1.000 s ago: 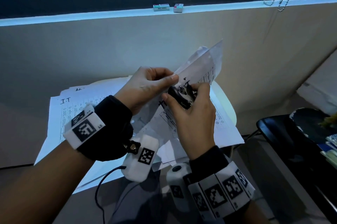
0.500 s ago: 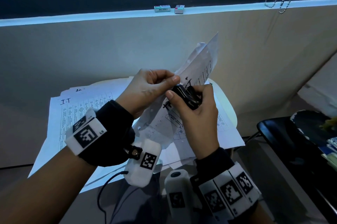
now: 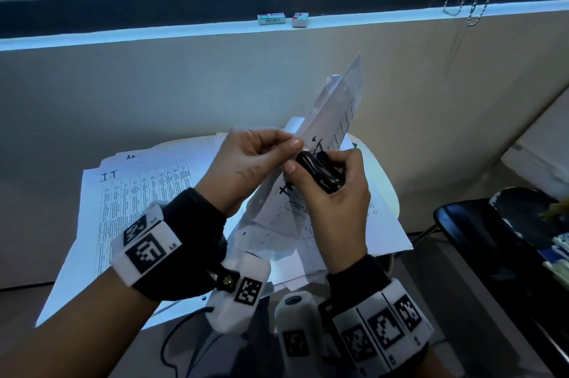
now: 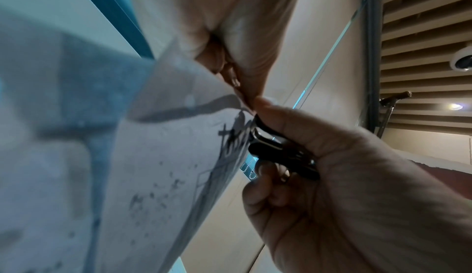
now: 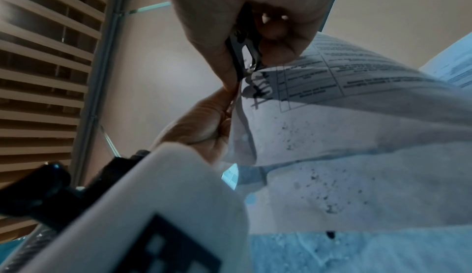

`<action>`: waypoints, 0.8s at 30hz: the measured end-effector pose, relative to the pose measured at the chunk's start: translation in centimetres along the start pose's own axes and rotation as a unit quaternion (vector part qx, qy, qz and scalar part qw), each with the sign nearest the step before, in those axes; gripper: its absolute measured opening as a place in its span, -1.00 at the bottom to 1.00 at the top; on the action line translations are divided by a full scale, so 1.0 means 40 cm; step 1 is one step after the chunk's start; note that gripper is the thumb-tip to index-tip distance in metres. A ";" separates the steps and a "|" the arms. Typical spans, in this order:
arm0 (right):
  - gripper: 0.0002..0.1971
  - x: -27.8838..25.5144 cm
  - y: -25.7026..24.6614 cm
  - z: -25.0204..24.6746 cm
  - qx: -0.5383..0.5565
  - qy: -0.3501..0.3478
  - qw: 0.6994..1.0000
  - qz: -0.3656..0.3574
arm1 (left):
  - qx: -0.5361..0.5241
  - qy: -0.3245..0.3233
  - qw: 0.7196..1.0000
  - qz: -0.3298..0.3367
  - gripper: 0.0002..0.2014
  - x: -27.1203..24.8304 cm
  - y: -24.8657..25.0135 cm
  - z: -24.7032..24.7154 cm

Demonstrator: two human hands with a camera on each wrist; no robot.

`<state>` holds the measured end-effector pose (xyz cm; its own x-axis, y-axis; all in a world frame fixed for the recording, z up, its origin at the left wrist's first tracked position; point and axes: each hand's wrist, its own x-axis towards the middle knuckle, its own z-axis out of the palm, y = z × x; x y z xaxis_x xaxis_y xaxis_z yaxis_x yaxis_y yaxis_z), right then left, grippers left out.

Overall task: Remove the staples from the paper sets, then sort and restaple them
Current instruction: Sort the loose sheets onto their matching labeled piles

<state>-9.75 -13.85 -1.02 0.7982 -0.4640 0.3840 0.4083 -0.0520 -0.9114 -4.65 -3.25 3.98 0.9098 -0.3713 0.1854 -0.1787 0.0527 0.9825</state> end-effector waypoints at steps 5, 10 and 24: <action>-0.65 0.000 0.002 0.007 -0.005 0.018 1.000 -0.005 | -0.002 0.000 1.000 -0.003 -0.87 0.000 0.000 0.001; -0.64 0.000 -0.001 0.010 -0.012 0.020 1.000 -0.011 | 0.019 -0.009 1.000 -0.019 -0.95 0.004 0.009 -0.005; -0.71 -0.004 0.021 0.019 0.025 0.038 0.999 -0.016 | 0.006 0.002 0.999 -0.037 -0.92 0.009 -0.015 -0.008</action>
<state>-9.20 -13.16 -1.72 0.7494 -0.5290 0.3982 0.4554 -0.0248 -0.8900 -4.11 -3.12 3.47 0.9223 -0.3699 0.1122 -0.1151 0.0142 0.9932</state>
